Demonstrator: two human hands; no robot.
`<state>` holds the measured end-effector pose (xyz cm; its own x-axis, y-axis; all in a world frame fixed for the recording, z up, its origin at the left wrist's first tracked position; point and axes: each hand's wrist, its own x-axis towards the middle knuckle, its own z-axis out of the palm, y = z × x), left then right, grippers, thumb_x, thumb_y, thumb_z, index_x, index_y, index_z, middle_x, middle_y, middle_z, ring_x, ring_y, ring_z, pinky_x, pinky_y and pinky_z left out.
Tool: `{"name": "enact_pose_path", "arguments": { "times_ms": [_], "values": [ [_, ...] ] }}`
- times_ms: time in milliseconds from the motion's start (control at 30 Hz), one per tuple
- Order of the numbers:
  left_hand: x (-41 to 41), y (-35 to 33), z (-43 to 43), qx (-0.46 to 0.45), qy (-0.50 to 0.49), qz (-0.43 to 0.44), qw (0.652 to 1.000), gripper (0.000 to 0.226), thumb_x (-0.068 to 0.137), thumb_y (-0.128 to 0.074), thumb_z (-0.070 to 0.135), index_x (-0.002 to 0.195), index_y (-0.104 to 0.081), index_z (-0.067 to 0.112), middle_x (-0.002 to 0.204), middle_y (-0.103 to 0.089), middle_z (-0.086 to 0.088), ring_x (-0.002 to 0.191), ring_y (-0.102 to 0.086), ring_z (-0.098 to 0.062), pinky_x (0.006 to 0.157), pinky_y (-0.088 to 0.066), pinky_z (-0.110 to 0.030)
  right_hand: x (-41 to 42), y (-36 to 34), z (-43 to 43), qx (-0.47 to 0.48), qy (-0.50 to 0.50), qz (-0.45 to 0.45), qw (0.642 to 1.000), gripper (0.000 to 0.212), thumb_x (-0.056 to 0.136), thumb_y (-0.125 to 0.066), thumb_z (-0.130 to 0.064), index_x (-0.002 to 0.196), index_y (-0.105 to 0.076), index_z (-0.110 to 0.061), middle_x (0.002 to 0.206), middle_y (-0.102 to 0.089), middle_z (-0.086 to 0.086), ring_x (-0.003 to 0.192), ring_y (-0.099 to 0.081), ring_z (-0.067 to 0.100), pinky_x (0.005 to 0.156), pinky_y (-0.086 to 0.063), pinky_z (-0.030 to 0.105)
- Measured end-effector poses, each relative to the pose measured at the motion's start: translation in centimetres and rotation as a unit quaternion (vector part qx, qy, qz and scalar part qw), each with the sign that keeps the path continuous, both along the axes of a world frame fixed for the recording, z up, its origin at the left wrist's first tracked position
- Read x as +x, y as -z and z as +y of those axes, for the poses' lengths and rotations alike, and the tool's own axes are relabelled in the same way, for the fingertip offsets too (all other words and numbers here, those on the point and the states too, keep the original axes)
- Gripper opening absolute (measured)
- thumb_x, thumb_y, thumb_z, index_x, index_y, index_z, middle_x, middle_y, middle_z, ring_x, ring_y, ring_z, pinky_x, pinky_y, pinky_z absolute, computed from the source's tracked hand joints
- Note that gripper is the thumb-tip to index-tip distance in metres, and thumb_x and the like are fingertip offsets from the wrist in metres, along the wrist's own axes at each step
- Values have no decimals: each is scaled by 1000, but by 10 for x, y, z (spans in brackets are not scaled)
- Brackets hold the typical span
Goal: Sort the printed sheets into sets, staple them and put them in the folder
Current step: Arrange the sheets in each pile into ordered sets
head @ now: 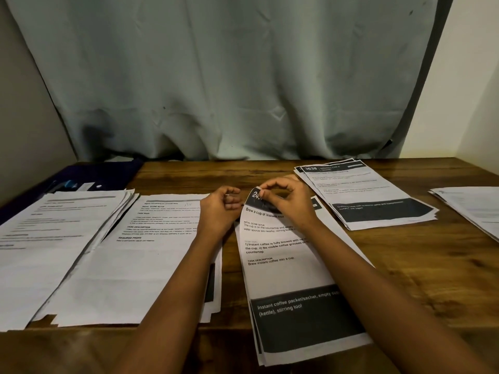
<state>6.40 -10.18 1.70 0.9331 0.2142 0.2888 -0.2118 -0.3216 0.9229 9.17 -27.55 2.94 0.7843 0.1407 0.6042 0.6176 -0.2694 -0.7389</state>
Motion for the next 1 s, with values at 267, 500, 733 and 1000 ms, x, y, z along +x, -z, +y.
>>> {"name": "enact_pose_path", "arguments": {
  "times_ms": [267, 500, 733, 1000],
  "values": [
    [-3, -1, 1, 74, -72, -2, 995, 18, 82, -72, 18, 99, -69, 14, 78, -69, -1, 78, -67, -16, 77, -55, -35, -1, 0, 0, 29, -20, 34, 999, 22, 78, -76, -22, 80, -69, -43, 95, -63, -13, 106, -57, 19, 88, -53, 49],
    [-5, -4, -1, -90, 32, 1, 995, 9, 87, -67, 15, 91, -72, 8, 85, -73, -14, 84, -70, -36, 83, -55, -52, -6, -1, 6, -35, 39, -12, 999, 13, 81, -73, -16, 88, -73, -27, 88, -55, -22, 103, -51, 16, 91, -49, 42],
    [-15, -16, -5, -189, 99, 23, 977, 13, 94, -57, 12, 93, -68, 6, 81, -73, -11, 72, -65, -25, 56, -51, -25, -3, 2, 12, -91, 66, -50, 992, 19, 85, -70, -19, 103, -74, -21, 93, -58, -19, 105, -44, 10, 91, -43, 32],
    [-16, -15, -4, -185, 116, 18, 976, 14, 88, -63, 7, 100, -69, 0, 83, -73, -14, 66, -69, -17, 55, -53, -20, -3, 4, 14, -94, 54, -56, 993, 24, 85, -70, -19, 109, -72, -21, 101, -66, -10, 103, -45, 7, 83, -35, 11]
  ]
}}
